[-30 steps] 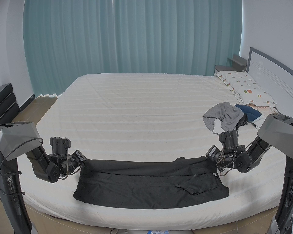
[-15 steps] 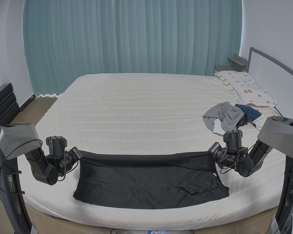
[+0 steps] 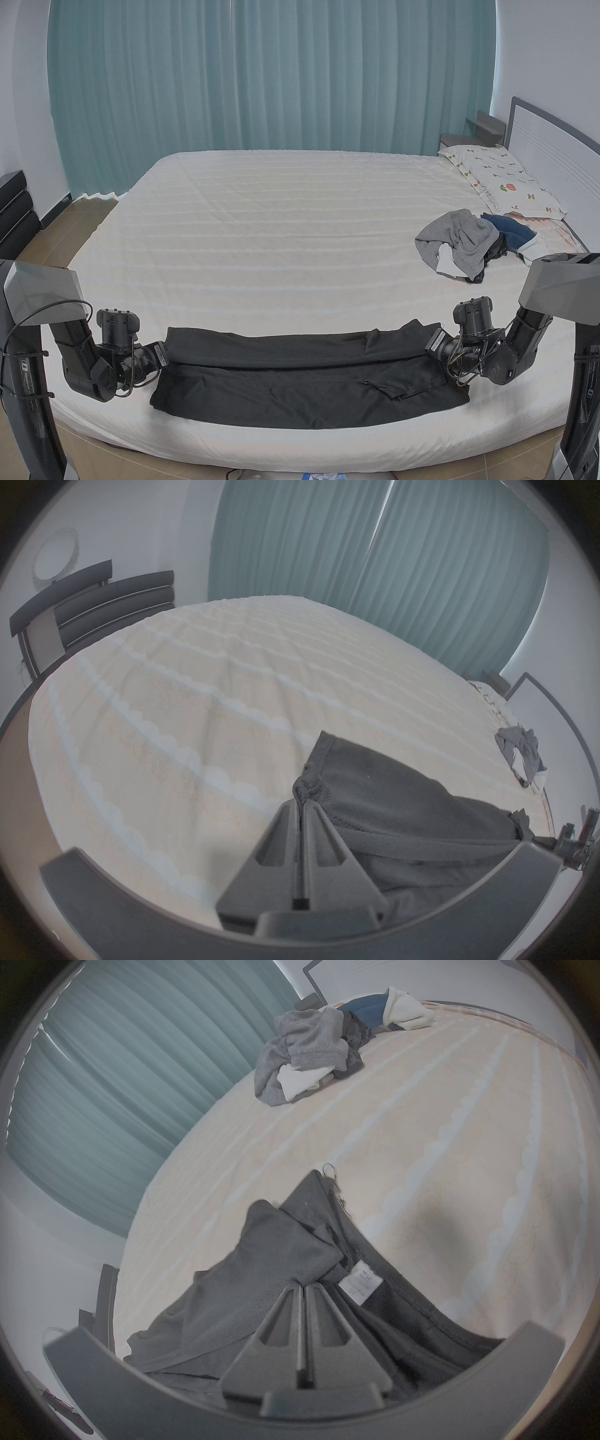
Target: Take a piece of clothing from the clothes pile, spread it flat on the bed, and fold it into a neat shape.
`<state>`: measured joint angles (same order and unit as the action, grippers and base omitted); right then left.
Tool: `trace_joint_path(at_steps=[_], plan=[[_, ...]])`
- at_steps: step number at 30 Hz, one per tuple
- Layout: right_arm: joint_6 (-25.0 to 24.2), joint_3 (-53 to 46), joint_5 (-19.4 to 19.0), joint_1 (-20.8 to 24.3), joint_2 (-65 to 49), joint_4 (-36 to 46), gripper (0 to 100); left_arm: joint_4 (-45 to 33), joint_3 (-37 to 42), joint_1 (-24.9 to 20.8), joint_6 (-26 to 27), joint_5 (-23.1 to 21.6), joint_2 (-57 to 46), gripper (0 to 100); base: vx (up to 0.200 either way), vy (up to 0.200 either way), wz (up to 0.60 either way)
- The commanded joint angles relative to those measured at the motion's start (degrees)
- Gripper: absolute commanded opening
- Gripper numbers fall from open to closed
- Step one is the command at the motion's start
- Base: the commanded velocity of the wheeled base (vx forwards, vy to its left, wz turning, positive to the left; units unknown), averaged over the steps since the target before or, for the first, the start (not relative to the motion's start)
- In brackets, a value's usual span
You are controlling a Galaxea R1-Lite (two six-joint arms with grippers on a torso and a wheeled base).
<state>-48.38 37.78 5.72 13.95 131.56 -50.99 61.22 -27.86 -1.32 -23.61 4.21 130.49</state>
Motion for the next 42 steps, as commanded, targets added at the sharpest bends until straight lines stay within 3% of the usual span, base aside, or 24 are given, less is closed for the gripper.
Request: trace_joint_path(at_steps=[1, 25, 26, 27, 28, 36, 42], plan=[[1.45, -0.86, 0.08, 0.03, 0.89, -0.07, 0, 0.13, 2.02, -0.27, 2.17, 0.01, 0.47, 0, 0.0, 0.0, 0.0], [2.15, -0.86, 0.17, 0.03, 1.51, -0.07, 0, -0.05, 4.21, -0.7, 5.24, 1.68, 0.21, 0, 0.0, 0.0, 0.0], [2.15, -0.78, 0.17, 0.03, 1.51, -0.16, 100, -0.05, 4.21, -0.88, 5.16, 1.68, 0.21, 0, 0.0, 0.0, 0.0], [2.24, -0.78, 0.17, 0.12, 1.51, -0.16, 100, -0.05, 4.21, -0.97, 5.24, 1.68, 0.21, 0, 0.0, 0.0, 0.0], [2.24, -0.78, 0.17, 0.2, 1.42, -0.25, 100, -0.05, 4.3, -0.97, 5.16, 1.68, 0.21, 100, 0.0, 0.0, 0.0], [0.13, -4.29, -0.62, 0.03, -6.49, -0.33, 100, 0.13, 4.56, -0.79, 5.07, 1.68, -2.08, 100, 0.0, 0.0, 0.0], [-6.81, -11.68, -9.41, 0.12, -15.55, -0.33, 100, -0.23, 4.56, 0.44, 4.63, 0.8, -6.39, 100, 0.0, 0.0, 0.0]])
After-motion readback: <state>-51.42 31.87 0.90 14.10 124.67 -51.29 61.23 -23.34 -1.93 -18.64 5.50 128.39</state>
